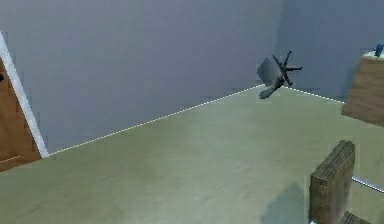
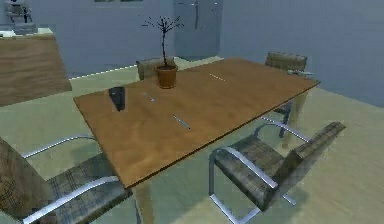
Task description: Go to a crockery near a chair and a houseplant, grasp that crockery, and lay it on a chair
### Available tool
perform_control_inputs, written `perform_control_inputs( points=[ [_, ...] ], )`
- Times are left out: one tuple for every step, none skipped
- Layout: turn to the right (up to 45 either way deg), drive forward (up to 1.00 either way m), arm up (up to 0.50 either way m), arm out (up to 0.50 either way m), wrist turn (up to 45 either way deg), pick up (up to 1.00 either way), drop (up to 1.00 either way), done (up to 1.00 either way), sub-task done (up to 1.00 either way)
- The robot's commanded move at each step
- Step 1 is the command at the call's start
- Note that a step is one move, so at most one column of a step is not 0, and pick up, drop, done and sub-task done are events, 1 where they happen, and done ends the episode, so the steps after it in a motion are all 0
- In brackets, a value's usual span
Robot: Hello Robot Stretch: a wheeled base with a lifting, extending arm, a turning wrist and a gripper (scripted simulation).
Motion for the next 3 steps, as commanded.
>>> perform_control_inputs(
  points=[
    [-18.0, 0.0, 0.0, 0.0, 0.0, 0.0, 0.0, 0.0, 0.0],
    [39.0, 0.0, 0.0, 0.0, 0.0, 0.0, 0.0, 0.0, 0.0],
    [0.0, 0.9, 0.0, 0.0, 0.0, 0.0, 0.0, 0.0, 0.0]
  ],
)
